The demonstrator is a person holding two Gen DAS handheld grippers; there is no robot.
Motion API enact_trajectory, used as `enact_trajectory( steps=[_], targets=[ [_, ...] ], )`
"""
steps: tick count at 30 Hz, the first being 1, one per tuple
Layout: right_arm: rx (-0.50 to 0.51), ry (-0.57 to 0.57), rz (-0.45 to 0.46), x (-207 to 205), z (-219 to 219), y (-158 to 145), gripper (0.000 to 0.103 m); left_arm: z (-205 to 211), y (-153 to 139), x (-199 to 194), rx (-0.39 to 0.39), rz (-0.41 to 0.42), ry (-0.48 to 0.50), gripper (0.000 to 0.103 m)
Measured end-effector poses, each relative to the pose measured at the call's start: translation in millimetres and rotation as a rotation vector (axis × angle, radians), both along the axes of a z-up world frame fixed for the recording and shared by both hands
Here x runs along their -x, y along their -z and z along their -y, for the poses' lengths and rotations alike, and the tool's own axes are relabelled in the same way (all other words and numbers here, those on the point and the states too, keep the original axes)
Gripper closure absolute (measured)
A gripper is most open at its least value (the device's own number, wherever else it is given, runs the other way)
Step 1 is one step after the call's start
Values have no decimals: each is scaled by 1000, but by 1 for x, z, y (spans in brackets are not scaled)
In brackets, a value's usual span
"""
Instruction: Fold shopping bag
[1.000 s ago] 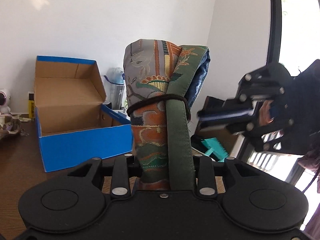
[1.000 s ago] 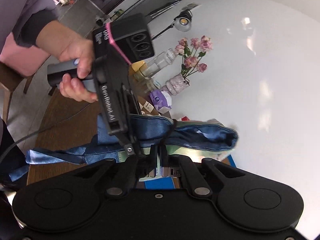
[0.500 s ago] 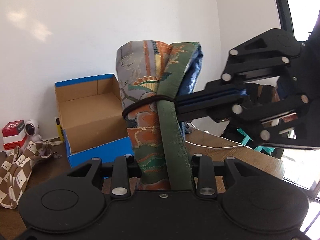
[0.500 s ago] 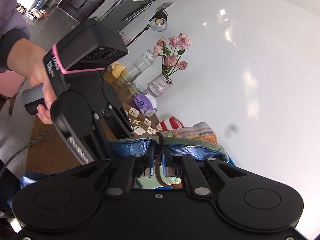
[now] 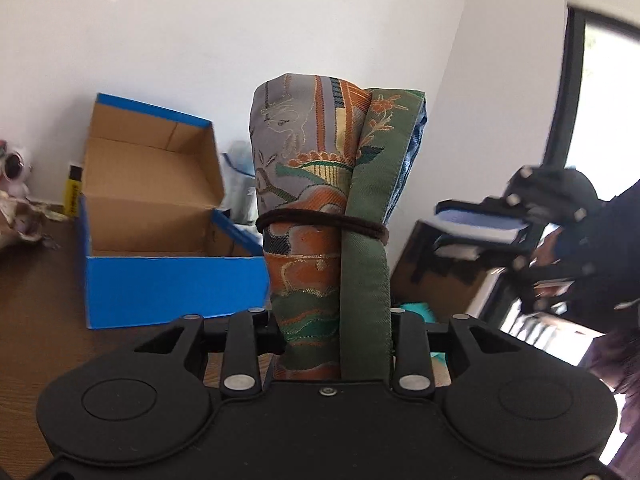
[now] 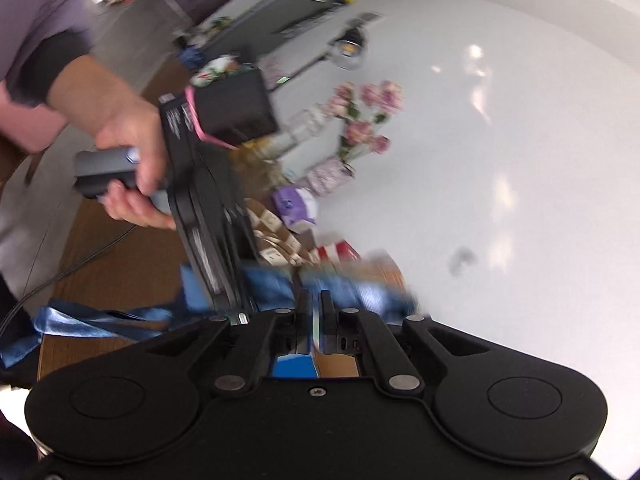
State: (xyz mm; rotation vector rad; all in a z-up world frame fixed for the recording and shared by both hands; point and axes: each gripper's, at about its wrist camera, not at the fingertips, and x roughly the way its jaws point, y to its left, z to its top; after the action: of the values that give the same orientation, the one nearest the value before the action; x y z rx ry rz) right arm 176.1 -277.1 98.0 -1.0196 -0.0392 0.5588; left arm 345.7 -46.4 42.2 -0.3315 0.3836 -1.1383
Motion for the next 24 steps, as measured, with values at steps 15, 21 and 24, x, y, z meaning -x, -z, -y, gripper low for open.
enact_trajectory(
  steps=[15,21,24],
  targets=[
    [172,-124,194,17,-22,21,90,-5,-4,15,-3,111,113,70],
    [231,-120,141,12,-28,20,102,-5,-7,23,-61,190,90,72],
    [260,-129,36,11,-28,20,103,-6,-1,23,-46,178,76,72]
  ],
)
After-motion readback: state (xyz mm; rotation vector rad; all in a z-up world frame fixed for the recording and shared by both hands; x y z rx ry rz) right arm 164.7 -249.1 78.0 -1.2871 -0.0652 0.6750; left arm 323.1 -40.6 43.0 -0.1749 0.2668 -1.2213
